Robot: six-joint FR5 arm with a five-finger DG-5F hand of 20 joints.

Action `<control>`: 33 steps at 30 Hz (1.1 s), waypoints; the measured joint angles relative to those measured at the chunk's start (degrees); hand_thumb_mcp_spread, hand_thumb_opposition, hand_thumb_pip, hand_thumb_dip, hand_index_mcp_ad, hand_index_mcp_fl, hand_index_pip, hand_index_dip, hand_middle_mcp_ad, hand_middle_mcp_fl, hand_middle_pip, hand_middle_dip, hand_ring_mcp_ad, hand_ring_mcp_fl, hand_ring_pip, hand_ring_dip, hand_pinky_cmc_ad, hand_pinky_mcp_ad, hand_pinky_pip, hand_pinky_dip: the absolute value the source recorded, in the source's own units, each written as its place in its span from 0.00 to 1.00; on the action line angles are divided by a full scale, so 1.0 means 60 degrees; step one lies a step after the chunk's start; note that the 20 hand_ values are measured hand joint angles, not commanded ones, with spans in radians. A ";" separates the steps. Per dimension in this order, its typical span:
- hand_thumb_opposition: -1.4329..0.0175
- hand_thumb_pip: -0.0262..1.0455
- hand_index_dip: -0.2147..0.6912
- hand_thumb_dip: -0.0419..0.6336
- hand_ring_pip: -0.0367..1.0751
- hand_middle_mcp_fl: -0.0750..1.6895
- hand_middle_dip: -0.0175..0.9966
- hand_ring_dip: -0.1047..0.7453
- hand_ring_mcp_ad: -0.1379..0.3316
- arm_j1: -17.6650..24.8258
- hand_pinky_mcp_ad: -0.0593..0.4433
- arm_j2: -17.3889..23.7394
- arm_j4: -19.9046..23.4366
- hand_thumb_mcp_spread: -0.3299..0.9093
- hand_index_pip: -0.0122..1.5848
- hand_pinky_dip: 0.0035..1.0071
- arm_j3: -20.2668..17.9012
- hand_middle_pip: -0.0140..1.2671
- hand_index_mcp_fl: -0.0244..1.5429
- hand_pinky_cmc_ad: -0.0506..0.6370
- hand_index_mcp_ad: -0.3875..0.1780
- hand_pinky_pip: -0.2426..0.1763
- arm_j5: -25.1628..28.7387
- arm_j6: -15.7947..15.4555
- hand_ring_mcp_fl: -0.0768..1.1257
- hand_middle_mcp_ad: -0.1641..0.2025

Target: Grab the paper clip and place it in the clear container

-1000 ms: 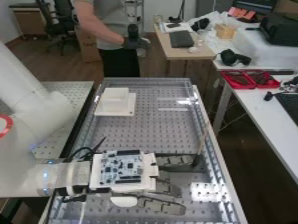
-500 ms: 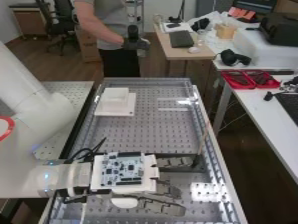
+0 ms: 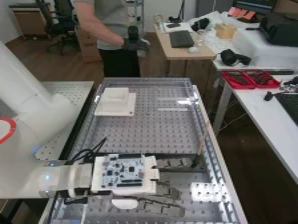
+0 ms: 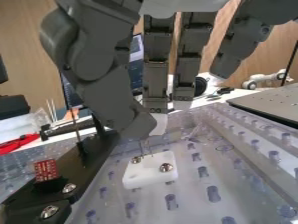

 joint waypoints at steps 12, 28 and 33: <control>0.35 0.75 0.04 0.54 0.40 0.32 0.78 0.69 0.35 0.0020 0.55 -0.0029 0.0021 0.78 0.15 0.19 -0.0010 0.72 0.15 0.72 0.35 0.60 0.0037 0.0088 0.31 0.40; 0.33 0.75 0.04 0.53 0.40 0.36 0.78 0.69 0.35 0.0071 0.55 -0.0054 -0.0096 0.78 0.16 0.19 0.0025 0.80 0.15 0.72 0.35 0.63 0.0086 0.0090 0.31 0.40; 0.32 0.75 0.04 0.53 0.40 0.36 0.78 0.69 0.35 0.0091 0.55 -0.0058 -0.0167 0.79 0.16 0.19 0.0040 0.78 0.15 0.72 0.35 0.63 0.0099 0.0065 0.31 0.40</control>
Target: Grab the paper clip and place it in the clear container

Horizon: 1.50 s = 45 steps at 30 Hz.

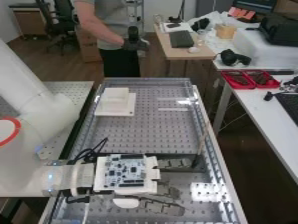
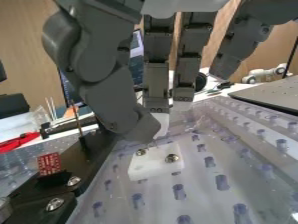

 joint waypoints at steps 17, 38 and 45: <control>0.37 0.77 0.04 0.56 0.40 0.30 0.73 0.69 0.35 -0.0001 0.55 0.0042 0.0005 0.75 0.16 0.19 -0.0048 0.66 0.14 0.72 0.35 0.63 0.0024 -0.0058 0.31 0.39; 0.37 0.77 0.04 0.56 0.40 0.30 0.72 0.69 0.35 0.0045 0.54 0.0023 0.0019 0.74 0.16 0.19 -0.0078 0.66 0.14 0.72 0.35 0.63 0.0091 -0.0021 0.29 0.40; 0.36 0.77 0.04 0.55 0.40 0.33 0.72 0.69 0.35 0.0045 0.54 0.0026 0.0041 0.75 0.16 0.19 -0.0087 0.70 0.14 0.72 0.35 0.63 0.0123 0.0004 0.29 0.40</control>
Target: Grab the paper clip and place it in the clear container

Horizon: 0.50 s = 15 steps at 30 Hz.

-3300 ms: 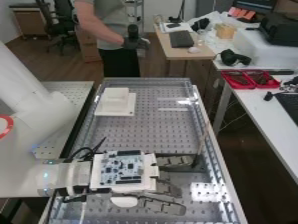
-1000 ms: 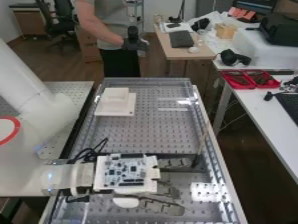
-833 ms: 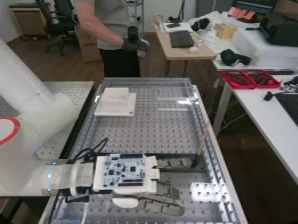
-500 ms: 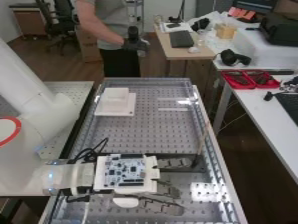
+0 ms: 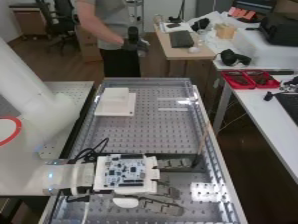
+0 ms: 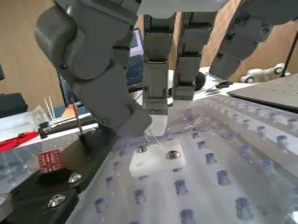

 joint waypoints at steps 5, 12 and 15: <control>0.32 0.75 0.04 0.55 0.40 0.38 0.74 0.69 0.35 0.0006 0.55 -0.0014 0.0042 0.80 0.16 0.19 -0.0015 0.81 0.15 0.72 0.35 0.63 0.0050 0.0041 0.31 0.39; 0.30 0.74 0.04 0.55 0.39 0.40 0.74 0.69 0.35 0.0020 0.54 -0.0042 0.0199 0.80 0.15 0.19 -0.0049 0.80 0.17 0.72 0.35 0.62 0.0161 0.0192 0.35 0.40; 0.30 0.74 0.04 0.55 0.39 0.41 0.74 0.70 0.35 0.0035 0.55 -0.0048 0.0417 0.80 0.15 0.19 -0.0091 0.80 0.19 0.72 0.35 0.62 0.0213 0.0332 0.39 0.40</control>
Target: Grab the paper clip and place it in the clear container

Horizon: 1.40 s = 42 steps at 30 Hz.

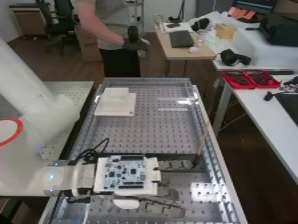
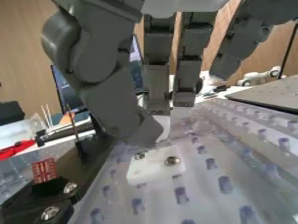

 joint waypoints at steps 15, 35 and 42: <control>0.27 0.72 0.04 0.54 0.37 0.45 0.74 0.73 0.35 0.0176 0.57 0.1168 0.1267 0.81 0.14 0.19 -0.0900 0.76 0.23 0.75 0.35 0.66 -0.0043 0.0779 0.47 0.47; 0.26 0.72 0.04 0.54 0.36 0.45 0.74 0.74 0.34 0.2487 0.58 0.3609 0.2554 0.81 0.12 0.19 -0.2820 0.75 0.26 0.75 0.35 0.68 0.0107 0.1528 0.48 0.46; 0.25 0.72 0.04 0.54 0.36 0.46 0.74 0.74 0.34 0.3570 0.60 0.3685 0.2551 0.81 0.12 0.19 -0.2827 0.75 0.27 0.75 0.35 0.69 0.0572 0.1553 0.49 0.47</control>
